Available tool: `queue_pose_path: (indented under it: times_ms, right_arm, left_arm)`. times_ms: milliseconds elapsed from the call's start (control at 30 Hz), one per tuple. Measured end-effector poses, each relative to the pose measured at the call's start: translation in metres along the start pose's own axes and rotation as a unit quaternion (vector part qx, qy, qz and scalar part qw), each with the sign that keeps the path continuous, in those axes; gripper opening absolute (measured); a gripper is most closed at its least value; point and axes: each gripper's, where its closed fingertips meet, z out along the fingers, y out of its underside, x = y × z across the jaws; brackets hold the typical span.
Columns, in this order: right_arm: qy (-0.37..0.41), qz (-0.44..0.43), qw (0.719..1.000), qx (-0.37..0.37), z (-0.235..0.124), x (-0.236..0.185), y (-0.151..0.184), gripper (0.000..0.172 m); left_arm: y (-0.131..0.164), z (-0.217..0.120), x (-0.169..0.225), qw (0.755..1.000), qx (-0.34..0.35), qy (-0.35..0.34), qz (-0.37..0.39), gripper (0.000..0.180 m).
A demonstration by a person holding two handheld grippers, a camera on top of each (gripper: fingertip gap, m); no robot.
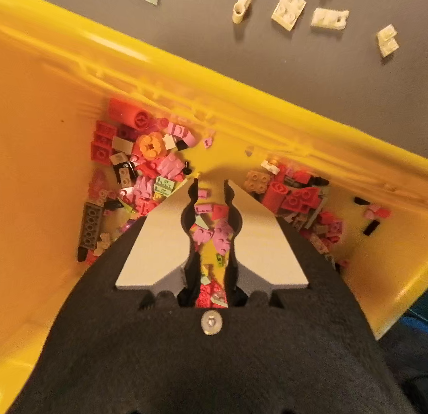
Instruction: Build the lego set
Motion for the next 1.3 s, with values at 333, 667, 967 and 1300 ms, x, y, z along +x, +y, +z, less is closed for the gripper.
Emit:
queue_pose_path:
  times_ms: [333,667,967,1300]
  right_arm:
    - [-0.002,0.001,1.0,-0.001,0.0,0.0,0.0,0.0]
    - [-0.002,0.002,1.0,-0.001,0.001,-0.001,0.0,0.0]
    - [-0.016,-0.001,1.0,0.002,0.001,-0.005,0.0,0.0]
    - [-0.094,-0.004,0.996,-0.002,0.003,-0.031,0.002,0.001]
  left_arm:
    - [0.002,0.005,-0.006,1.0,0.01,0.018,-0.001,0.017]
    - [0.002,0.006,-0.004,0.999,0.039,0.005,0.005,0.001]
    - [-0.019,-0.06,-0.01,0.976,0.174,-0.132,0.001,0.0]
    - [-0.13,-0.158,0.078,0.91,0.337,-0.237,0.051,0.0]
